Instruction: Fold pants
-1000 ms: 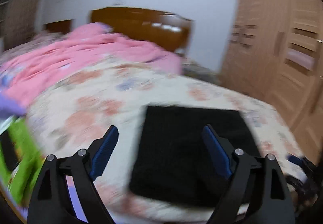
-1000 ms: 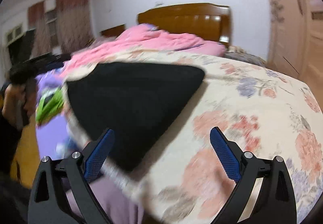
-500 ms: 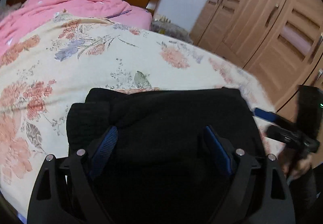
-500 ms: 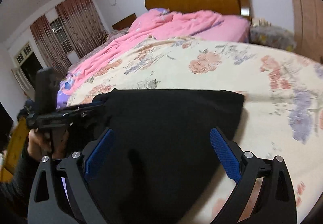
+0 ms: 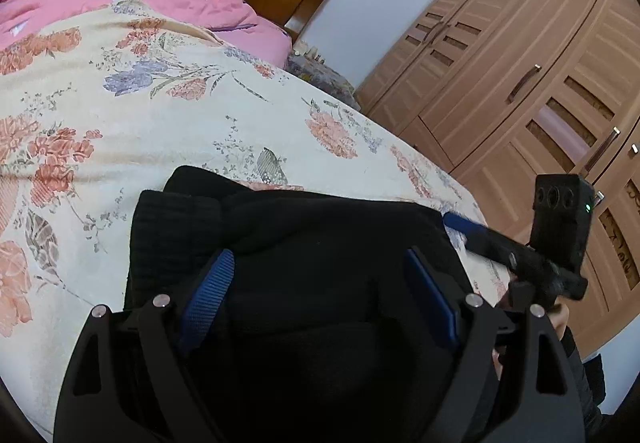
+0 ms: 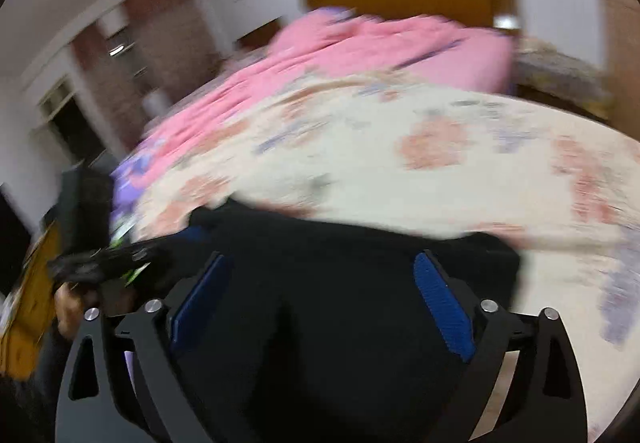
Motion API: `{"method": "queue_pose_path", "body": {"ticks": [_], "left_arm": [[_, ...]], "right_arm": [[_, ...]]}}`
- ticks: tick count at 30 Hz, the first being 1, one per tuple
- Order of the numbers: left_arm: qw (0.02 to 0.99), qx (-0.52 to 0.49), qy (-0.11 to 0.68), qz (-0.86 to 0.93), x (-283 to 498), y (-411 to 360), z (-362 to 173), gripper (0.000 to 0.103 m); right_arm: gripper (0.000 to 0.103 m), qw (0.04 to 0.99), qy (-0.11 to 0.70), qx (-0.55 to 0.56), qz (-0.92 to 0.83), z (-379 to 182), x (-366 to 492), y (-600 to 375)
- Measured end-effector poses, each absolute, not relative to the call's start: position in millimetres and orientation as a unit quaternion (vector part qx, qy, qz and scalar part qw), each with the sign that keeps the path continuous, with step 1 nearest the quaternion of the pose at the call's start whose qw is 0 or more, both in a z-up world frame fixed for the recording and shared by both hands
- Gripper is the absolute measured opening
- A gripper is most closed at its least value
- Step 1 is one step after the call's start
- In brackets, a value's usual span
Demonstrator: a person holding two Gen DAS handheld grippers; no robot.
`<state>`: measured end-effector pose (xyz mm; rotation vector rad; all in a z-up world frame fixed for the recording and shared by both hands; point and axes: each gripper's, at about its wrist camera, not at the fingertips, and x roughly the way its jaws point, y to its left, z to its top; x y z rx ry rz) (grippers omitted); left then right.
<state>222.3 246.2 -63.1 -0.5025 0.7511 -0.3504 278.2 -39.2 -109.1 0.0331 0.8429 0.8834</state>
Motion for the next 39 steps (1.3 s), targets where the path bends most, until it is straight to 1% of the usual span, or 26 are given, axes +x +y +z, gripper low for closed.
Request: {"method": "queue_pose_path", "body": {"ticks": [2, 3, 4, 6, 8, 11, 13, 15, 16, 18, 21, 22, 23, 25, 27, 31, 33, 34, 37, 39], "left_arm": [[0.887, -0.239, 0.36, -0.165, 221.4, 245.2, -62.8, 0.084], [0.888, -0.236, 0.36, -0.162, 220.7, 244.6, -62.9, 0.084], [0.889, -0.231, 0.361, -0.159, 220.8, 243.4, -62.6, 0.083], [0.892, -0.222, 0.363, -0.154, 220.7, 241.4, -61.9, 0.083], [0.891, -0.223, 0.362, -0.155, 220.0, 242.3, -62.3, 0.083], [0.888, -0.238, 0.359, -0.163, 219.7, 247.3, -63.7, 0.083], [0.887, -0.243, 0.357, -0.164, 219.6, 248.6, -64.5, 0.083], [0.887, -0.241, 0.358, -0.163, 219.5, 248.3, -64.7, 0.083], [0.888, -0.238, 0.359, -0.161, 219.3, 247.6, -64.6, 0.083], [0.89, -0.23, 0.36, -0.155, 219.1, 245.3, -63.9, 0.083], [0.892, -0.225, 0.362, -0.152, 219.3, 243.5, -63.7, 0.082], [0.892, -0.225, 0.362, -0.151, 219.4, 243.8, -63.8, 0.082], [0.892, -0.225, 0.362, -0.151, 219.3, 243.9, -63.7, 0.082], [0.892, -0.222, 0.364, -0.15, 219.4, 242.8, -63.3, 0.082], [0.894, -0.213, 0.367, -0.146, 220.3, 240.4, -62.8, 0.082], [0.895, -0.189, 0.381, -0.133, 223.9, 233.6, -59.5, 0.083], [0.892, -0.185, 0.394, -0.122, 222.4, 230.6, -50.1, 0.083], [0.893, -0.184, 0.393, -0.118, 219.7, 228.5, -43.5, 0.083], [0.913, -0.163, 0.355, -0.12, 206.6, 216.4, -7.6, 0.093], [0.916, -0.129, 0.359, -0.126, 209.8, 201.5, 3.1, 0.094]], "right_arm": [[0.097, 0.801, 0.429, -0.034, 0.416, -124.4, 282.8, -18.7], [0.096, 0.813, 0.43, -0.083, 0.385, -133.3, 286.7, -8.6], [0.096, 0.824, 0.424, -0.104, 0.36, -135.7, 290.4, -5.6], [0.095, 0.842, 0.416, -0.08, 0.335, -125.9, 294.1, -10.7], [0.097, 0.87, 0.38, -0.051, 0.309, -107.0, 281.0, -25.0], [0.097, 0.867, 0.367, -0.03, 0.335, -93.9, 254.9, -37.0], [0.097, 0.849, 0.381, -0.063, 0.361, -101.7, 234.2, -31.2], [0.098, 0.83, 0.406, -0.126, 0.362, -123.4, 216.7, -21.3], [0.098, 0.832, 0.404, -0.137, 0.356, -128.8, 212.0, -20.5], [0.098, 0.844, 0.387, -0.124, 0.349, -127.6, 197.6, -31.1], [0.098, 0.861, 0.364, -0.058, 0.35, -117.1, 172.9, -55.4], [0.098, 0.852, 0.369, -0.044, 0.369, -120.4, 163.6, -58.4], [0.098, 0.837, 0.388, -0.052, 0.383, -129.7, 153.9, -56.1], [0.099, 0.842, 0.374, -0.091, 0.377, -140.1, 130.9, -56.1], [0.099, 0.842, 0.375, -0.092, 0.377, -145.5, 118.1, -64.5], [0.099, 0.851, 0.376, -0.104, 0.351, -134.4, 107.2, -69.4], [0.099, 0.862, 0.353, -0.112, 0.347, -123.5, 101.1, -64.1], [0.099, 0.865, 0.335, -0.116, 0.355, -117.9, 95.3, -60.5], [0.099, 0.868, 0.307, -0.118, 0.372, -113.2, 90.0, -48.7], [0.099, 0.866, 0.309, -0.115, 0.376, -117.5, 93.7, -38.7]]}}
